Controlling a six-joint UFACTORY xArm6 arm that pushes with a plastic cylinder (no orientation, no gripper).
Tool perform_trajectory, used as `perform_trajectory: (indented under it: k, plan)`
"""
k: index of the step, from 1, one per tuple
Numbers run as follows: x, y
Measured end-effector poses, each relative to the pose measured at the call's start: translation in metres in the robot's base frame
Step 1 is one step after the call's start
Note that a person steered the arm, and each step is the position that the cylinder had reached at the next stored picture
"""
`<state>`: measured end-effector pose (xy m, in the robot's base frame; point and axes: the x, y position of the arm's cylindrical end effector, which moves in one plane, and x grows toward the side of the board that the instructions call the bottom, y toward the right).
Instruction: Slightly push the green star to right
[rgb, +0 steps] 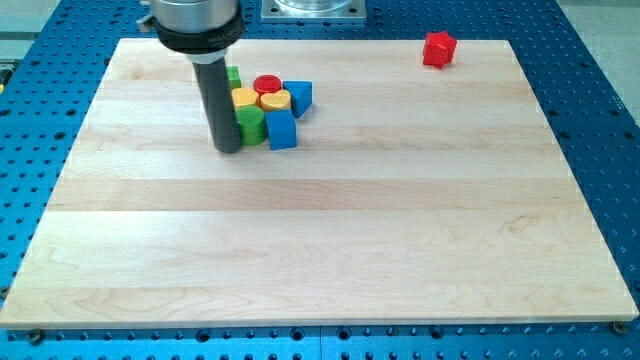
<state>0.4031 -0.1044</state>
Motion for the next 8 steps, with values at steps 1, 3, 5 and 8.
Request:
perform_trajectory:
  k: [1,3,5,8]
  plan:
    - [0.0,0.004]
    - [0.043,0.034]
    - [0.028,0.063]
    - [0.015,0.064]
